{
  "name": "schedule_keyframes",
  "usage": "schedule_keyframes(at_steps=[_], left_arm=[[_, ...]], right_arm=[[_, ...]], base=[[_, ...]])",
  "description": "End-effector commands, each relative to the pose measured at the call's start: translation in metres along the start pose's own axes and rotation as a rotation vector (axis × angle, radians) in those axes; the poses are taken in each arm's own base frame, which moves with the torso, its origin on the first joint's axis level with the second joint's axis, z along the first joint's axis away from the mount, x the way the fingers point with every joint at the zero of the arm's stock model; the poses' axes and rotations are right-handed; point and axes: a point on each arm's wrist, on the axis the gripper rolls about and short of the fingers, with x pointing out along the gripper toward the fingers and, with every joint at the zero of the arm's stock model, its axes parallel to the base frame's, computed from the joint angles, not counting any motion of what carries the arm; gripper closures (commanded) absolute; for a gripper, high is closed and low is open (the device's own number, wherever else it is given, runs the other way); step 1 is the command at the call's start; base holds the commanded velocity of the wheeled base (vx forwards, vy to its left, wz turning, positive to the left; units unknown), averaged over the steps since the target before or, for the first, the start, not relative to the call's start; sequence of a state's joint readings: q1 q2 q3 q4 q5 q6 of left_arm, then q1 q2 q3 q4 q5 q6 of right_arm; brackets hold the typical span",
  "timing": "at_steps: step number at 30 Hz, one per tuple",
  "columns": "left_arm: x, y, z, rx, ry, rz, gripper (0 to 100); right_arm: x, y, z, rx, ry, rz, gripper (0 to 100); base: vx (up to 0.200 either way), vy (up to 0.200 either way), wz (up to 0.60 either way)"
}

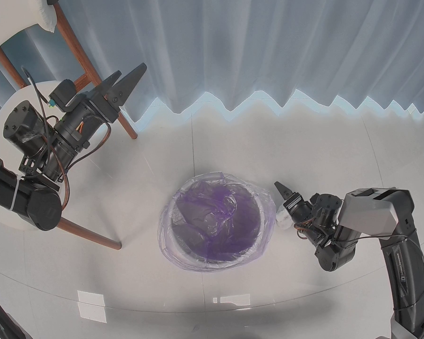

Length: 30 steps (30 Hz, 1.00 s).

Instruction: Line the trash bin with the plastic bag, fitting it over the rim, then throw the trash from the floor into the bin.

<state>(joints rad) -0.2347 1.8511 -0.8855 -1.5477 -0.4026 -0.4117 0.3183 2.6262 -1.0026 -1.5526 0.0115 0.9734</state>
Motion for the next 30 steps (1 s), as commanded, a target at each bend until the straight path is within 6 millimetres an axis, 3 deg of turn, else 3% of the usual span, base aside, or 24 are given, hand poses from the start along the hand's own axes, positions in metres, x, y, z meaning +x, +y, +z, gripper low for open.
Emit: schedule_keyframes(at_steps=[1, 3, 4, 5, 6, 9, 17, 22, 26, 30], left_arm=[[-0.005, -0.013, 0.018, 0.026, -0.030, -0.028, 0], [-0.005, -0.014, 0.018, 0.020, -0.029, -0.030, 0], [-0.004, -0.014, 0.018, 0.014, -0.028, -0.038, 0], [-0.004, -0.014, 0.018, 0.014, -0.028, -0.038, 0], [-0.004, -0.014, 0.018, -0.007, -0.022, -0.051, 0], [-0.005, -0.014, 0.018, -0.051, -0.003, -0.081, 0], [-0.010, -0.018, 0.018, -0.061, 0.020, -0.106, 0], [-0.014, -0.022, 0.018, -0.059, 0.029, -0.110, 0], [-0.016, -0.042, 0.016, -0.093, 0.038, -0.151, 0], [-0.017, -0.047, 0.016, -0.098, 0.042, -0.161, 0]], right_arm=[[-0.026, 0.078, 0.030, 0.011, -0.026, 0.160, 0], [-0.033, 0.082, 0.026, -0.003, -0.006, 0.154, 0], [-0.047, 0.080, 0.010, -0.058, 0.057, 0.117, 0], [-0.047, 0.080, 0.010, -0.058, 0.057, 0.117, 0], [-0.067, 0.071, -0.012, -0.167, 0.146, 0.058, 0], [-0.096, 0.056, -0.036, -0.312, 0.257, -0.025, 0], [-0.127, 0.063, -0.059, -0.405, 0.333, -0.069, 0], [-0.126, 0.062, -0.076, -0.469, 0.366, -0.060, 0], [-0.106, 0.064, -0.084, -0.514, 0.303, -0.035, 0], [-0.098, 0.070, -0.084, -0.511, 0.276, -0.006, 0]], base=[[0.000, 0.000, 0.00], [0.000, 0.000, 0.00], [0.000, 0.000, 0.00], [-0.200, 0.000, 0.00], [-0.200, 0.000, 0.00], [-0.200, 0.000, 0.00], [-0.200, 0.000, 0.00], [-0.080, 0.000, 0.00], [0.000, 0.000, 0.00], [0.000, 0.000, 0.00]])
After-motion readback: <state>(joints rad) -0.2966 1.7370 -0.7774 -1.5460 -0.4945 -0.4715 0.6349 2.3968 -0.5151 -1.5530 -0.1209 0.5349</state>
